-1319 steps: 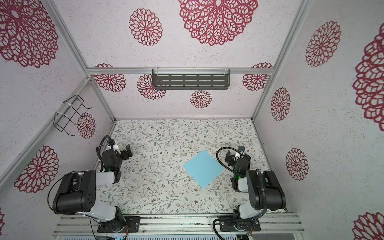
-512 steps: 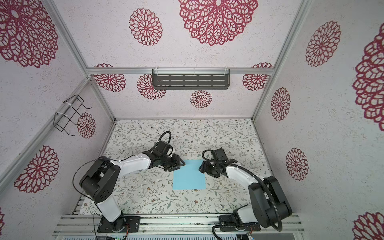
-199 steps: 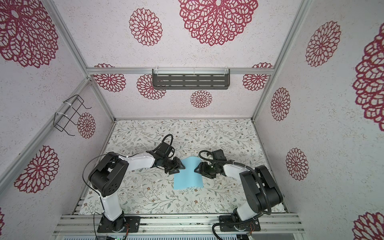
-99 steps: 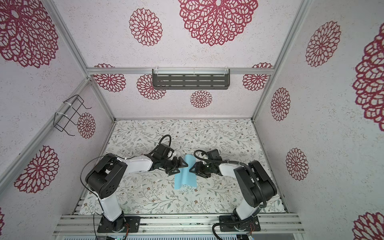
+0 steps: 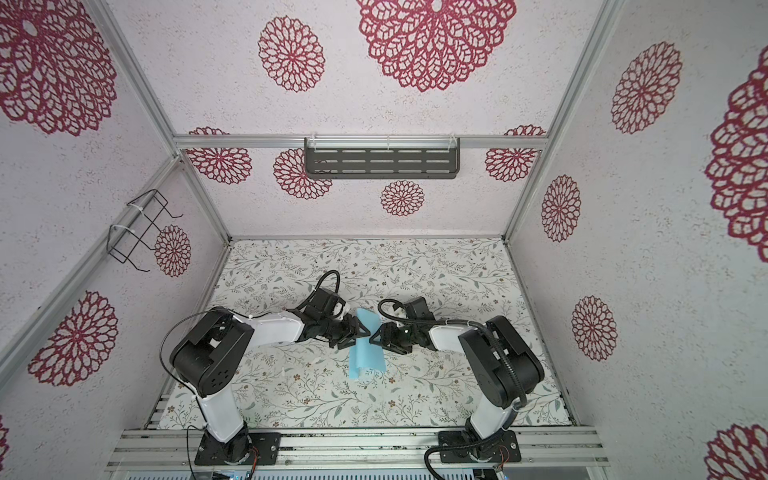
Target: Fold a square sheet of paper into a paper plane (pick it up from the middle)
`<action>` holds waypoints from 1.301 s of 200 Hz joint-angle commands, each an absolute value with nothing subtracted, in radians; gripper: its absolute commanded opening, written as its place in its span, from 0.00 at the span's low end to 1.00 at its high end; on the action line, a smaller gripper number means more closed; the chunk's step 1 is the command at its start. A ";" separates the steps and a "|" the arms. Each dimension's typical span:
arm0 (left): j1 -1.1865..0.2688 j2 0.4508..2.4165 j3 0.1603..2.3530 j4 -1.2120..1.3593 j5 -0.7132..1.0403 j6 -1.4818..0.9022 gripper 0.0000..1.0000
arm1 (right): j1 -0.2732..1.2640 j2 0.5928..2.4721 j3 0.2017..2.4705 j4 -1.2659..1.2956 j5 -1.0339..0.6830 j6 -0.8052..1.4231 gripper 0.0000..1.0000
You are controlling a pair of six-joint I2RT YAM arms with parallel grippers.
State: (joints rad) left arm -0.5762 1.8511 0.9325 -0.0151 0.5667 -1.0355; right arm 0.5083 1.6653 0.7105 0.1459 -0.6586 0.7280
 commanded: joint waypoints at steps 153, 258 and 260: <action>-0.497 1.730 0.816 0.373 0.801 -1.078 0.41 | 0.398 1.608 0.638 0.598 -0.903 0.917 0.84; -0.474 1.775 0.828 0.275 0.780 -1.027 0.40 | 0.393 1.649 0.635 0.720 -0.950 0.991 0.56; -0.474 1.776 0.828 0.271 0.779 -1.027 0.40 | 0.393 1.648 0.636 0.714 -0.948 0.988 0.55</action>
State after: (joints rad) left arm -0.4839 1.7580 0.8227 0.3111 0.7937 -1.0569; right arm 0.4000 1.6627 0.6235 0.7074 -0.9329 1.0050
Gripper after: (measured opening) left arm 0.401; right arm 0.591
